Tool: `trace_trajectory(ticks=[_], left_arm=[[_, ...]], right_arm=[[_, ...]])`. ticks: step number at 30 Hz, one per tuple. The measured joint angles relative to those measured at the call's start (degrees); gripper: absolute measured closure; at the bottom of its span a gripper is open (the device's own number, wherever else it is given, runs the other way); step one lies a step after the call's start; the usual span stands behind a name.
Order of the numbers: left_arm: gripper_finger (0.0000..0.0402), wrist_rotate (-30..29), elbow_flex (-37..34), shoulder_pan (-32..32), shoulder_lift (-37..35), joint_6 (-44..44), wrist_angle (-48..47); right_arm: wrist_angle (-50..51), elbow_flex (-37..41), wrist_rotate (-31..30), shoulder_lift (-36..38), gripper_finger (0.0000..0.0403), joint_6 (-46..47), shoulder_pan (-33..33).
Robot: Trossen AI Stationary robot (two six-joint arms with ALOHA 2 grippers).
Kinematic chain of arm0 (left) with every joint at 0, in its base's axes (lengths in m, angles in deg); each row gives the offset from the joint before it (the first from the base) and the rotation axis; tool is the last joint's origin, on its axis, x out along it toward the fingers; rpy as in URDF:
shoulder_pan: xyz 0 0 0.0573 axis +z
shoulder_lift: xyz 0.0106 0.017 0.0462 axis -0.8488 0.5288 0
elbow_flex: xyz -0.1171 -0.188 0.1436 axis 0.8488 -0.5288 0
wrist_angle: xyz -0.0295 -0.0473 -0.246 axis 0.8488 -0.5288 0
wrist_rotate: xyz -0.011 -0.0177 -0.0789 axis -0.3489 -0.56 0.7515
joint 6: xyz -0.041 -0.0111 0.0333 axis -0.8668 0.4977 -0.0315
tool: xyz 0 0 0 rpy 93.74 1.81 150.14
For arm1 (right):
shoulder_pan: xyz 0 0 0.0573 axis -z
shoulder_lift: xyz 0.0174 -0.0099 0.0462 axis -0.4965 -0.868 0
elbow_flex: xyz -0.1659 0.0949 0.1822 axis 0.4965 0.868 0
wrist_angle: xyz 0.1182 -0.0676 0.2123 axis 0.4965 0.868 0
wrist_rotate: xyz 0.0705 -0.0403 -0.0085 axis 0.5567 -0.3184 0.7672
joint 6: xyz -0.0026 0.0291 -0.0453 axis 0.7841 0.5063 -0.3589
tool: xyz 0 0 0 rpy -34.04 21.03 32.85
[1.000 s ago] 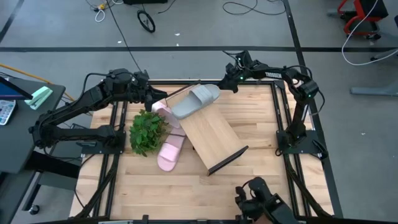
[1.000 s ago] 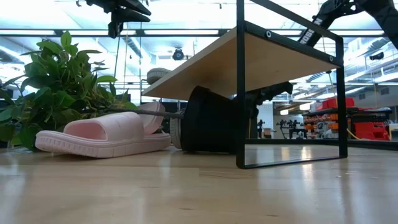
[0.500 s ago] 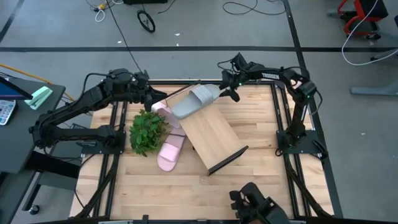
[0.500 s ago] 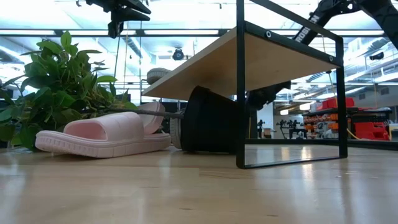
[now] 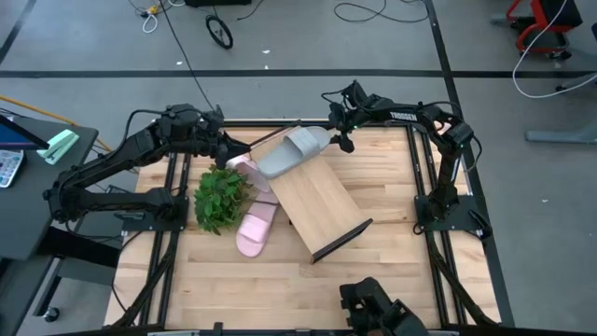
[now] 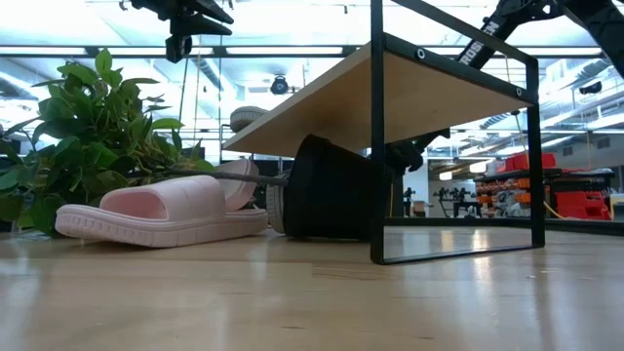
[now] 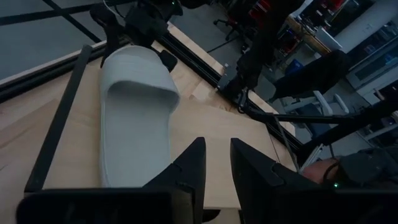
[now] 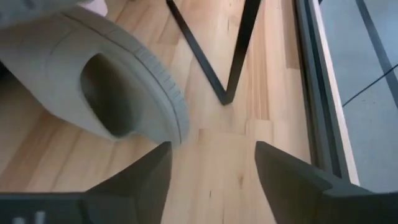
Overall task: Pick and place slides into the shelf
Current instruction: Put the gray slide on the shelf
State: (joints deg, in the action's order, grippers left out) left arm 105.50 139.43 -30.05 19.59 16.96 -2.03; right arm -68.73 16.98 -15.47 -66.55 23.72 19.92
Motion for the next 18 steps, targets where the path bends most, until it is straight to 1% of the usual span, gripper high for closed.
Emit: trace_trajectory(ticks=[3, 5, 12, 18], left_arm=[[0.0323, 0.0, 0.0, 0.0, 0.0, 0.0, -0.14], [0.0324, 0.0, 0.0, 0.02, 0.0, -0.06, -0.14], [0.0323, 0.02, 0.0, 0.02, 0.0, -0.8, -0.14], [0.0325, 0.11, 0.0, 0.02, 0.0, -1.46, -0.14]], right_arm=[[0.02, 0.0, 0.55, 0.01, 0.0138, 0.17, -0.02], [0.0, 0.0, 1.93, 0.01, 0.0134, 0.22, 0.0], [-0.23, 0.0, 2.76, 0.01, 0.0147, 0.29, -0.86], [-0.25, 0.02, 2.7, 0.01, 0.0145, 0.79, -1.4]])
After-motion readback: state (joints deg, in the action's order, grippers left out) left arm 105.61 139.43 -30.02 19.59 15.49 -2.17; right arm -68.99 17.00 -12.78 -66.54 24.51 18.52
